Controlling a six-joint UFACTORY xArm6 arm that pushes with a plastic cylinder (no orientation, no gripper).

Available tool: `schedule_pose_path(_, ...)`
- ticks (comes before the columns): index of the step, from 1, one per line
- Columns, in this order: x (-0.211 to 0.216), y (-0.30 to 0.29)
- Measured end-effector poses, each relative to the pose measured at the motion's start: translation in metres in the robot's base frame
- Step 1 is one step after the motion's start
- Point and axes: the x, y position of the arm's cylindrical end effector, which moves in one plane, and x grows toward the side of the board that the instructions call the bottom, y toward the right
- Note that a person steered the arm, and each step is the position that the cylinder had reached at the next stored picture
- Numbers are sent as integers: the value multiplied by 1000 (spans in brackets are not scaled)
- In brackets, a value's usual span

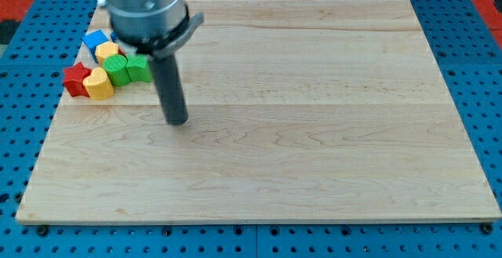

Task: Move the blue blocks slightly to the right

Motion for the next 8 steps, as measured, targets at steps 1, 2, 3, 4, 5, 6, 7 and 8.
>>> schedule_pose_path(1, 21, -40)
schedule_pose_path(2, 21, -111)
schedule_pose_path(3, -1, -182)
schedule_pose_path(4, -22, -187)
schedule_pose_path(5, -54, -187)
schedule_pose_path(6, -88, -187)
schedule_pose_path(7, -118, -187)
schedule_pose_path(8, -142, -183)
